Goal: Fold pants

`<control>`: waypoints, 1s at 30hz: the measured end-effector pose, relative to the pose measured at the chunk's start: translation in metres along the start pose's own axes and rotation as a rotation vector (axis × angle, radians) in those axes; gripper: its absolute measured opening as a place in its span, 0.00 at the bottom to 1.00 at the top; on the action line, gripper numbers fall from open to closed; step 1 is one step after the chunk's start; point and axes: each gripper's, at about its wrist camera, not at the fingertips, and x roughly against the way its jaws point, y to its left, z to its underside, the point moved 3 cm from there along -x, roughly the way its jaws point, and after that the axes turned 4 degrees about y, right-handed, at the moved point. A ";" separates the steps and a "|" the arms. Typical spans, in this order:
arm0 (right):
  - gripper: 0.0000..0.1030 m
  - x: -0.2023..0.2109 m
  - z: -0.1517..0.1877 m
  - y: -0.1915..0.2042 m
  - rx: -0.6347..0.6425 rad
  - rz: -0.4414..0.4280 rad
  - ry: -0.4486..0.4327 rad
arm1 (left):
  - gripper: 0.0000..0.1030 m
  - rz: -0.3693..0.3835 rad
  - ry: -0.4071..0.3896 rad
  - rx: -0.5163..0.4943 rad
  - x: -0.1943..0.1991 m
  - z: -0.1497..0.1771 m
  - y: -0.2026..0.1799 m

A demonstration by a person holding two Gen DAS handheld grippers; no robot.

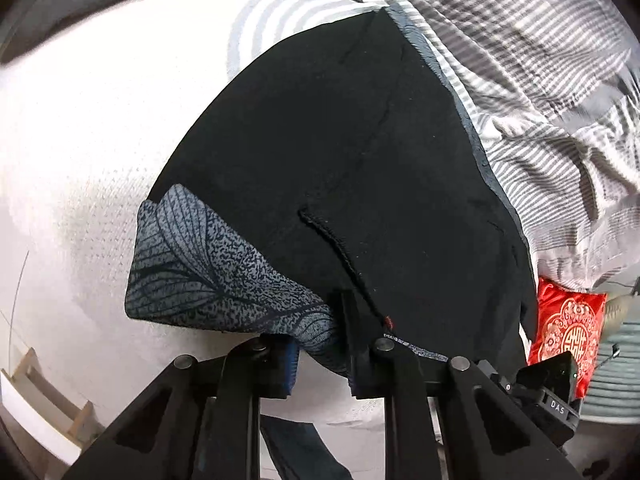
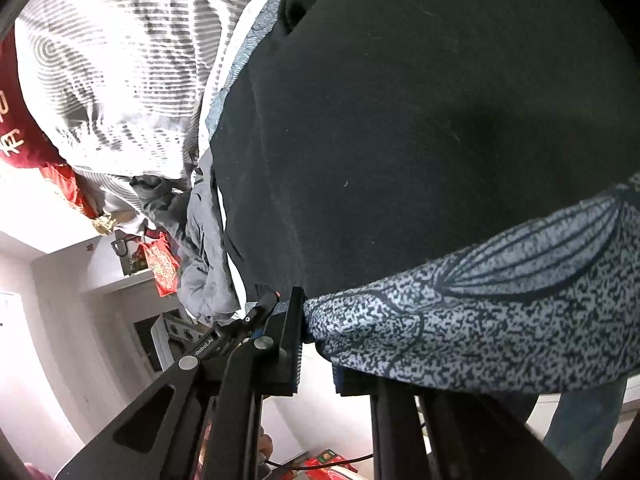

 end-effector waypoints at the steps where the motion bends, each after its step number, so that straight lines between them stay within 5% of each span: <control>1: 0.12 0.001 0.000 0.002 0.005 0.002 0.000 | 0.19 0.001 0.000 -0.007 0.003 0.001 0.000; 15: 0.12 0.034 -0.031 0.070 0.121 0.045 0.009 | 0.19 -0.042 -0.040 -0.217 0.047 -0.027 -0.075; 30: 0.12 0.019 -0.174 0.110 0.164 0.079 0.151 | 0.19 -0.138 -0.155 -0.280 0.019 -0.140 -0.159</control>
